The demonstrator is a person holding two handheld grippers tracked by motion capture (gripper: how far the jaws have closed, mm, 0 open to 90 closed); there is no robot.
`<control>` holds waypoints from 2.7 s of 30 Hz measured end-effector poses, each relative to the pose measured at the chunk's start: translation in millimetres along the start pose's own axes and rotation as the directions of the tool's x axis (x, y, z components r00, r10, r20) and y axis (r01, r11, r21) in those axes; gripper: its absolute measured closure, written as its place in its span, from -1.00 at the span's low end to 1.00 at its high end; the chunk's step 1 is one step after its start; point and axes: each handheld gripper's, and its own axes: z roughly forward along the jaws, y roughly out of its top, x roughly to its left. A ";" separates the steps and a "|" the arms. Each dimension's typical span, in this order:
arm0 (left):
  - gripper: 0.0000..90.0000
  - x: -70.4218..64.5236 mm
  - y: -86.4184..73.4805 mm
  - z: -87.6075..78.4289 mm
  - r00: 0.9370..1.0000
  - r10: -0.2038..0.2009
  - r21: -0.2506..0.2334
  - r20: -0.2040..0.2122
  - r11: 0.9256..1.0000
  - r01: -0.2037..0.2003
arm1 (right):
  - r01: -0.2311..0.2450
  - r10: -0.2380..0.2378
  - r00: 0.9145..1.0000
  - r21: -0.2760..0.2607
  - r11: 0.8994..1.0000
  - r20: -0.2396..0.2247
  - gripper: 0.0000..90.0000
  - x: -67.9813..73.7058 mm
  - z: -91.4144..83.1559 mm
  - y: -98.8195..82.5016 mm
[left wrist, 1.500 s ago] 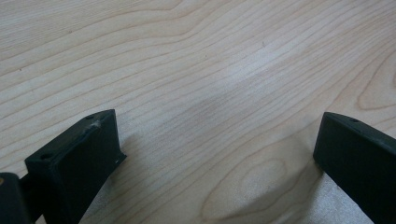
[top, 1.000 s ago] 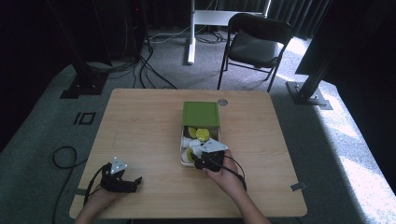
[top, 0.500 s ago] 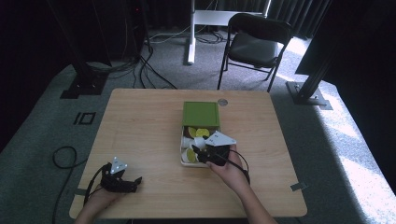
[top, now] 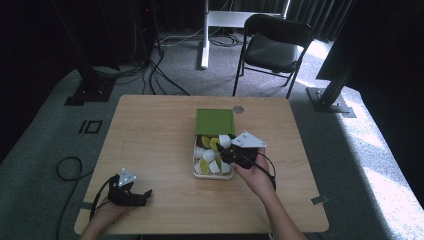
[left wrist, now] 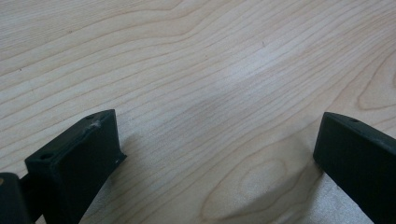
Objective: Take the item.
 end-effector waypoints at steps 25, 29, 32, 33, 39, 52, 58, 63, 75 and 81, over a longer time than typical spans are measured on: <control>-0.97 -0.1 0.0 -0.1 1.000 -0.001 0.001 0.001 1.000 0.001 | -0.089 0.086 0.971 0.002 0.996 0.221 -0.01 -74.5 3.7 -39.7; -0.97 -0.1 0.0 -0.1 1.000 -0.001 0.001 0.001 1.000 0.001 | -0.119 0.113 0.965 0.010 0.993 0.238 -0.01 -83.8 9.6 -52.4; -0.97 -0.1 0.0 -0.1 1.000 -0.001 0.001 0.001 1.000 0.001 | -0.135 0.126 0.965 0.025 0.991 0.231 -0.01 -87.5 15.9 -61.8; -0.97 -0.1 0.0 -0.1 1.000 -0.001 0.001 0.001 1.000 0.001 | -0.134 0.123 0.966 0.033 0.991 0.229 -0.01 -88.2 18.4 -64.7; -0.97 -0.1 0.0 -0.1 1.000 -0.001 0.001 0.001 1.000 0.001 | -0.156 0.137 0.967 0.072 0.985 0.215 -0.01 -93.6 33.1 -80.8; -0.97 -0.1 0.0 -0.1 1.000 -0.001 0.001 0.001 1.000 0.001 | -0.193 0.165 0.961 0.114 0.975 0.220 -0.01 -102.3 50.4 -98.7; -0.97 -0.1 0.0 -0.1 1.000 -0.001 0.001 0.001 1.000 0.001 | -0.215 0.184 0.958 0.127 0.968 0.221 -0.01 -104.0 55.4 -106.6; -0.97 -0.1 0.0 -0.1 1.000 -0.001 0.001 0.001 1.000 0.001 | -0.223 0.188 0.958 0.152 0.963 0.215 -0.01 -105.2 58.5 -112.4; -0.97 -0.1 0.0 0.0 1.000 -0.001 0.001 0.001 1.000 0.001 | -0.214 0.182 0.964 0.153 0.965 0.195 -0.15 -108.8 53.2 -110.3; -0.97 -0.1 0.0 0.0 1.000 -0.001 0.001 0.001 1.000 0.001 | -0.179 0.153 0.969 0.126 0.976 0.196 -0.19 -111.5 38.9 -98.7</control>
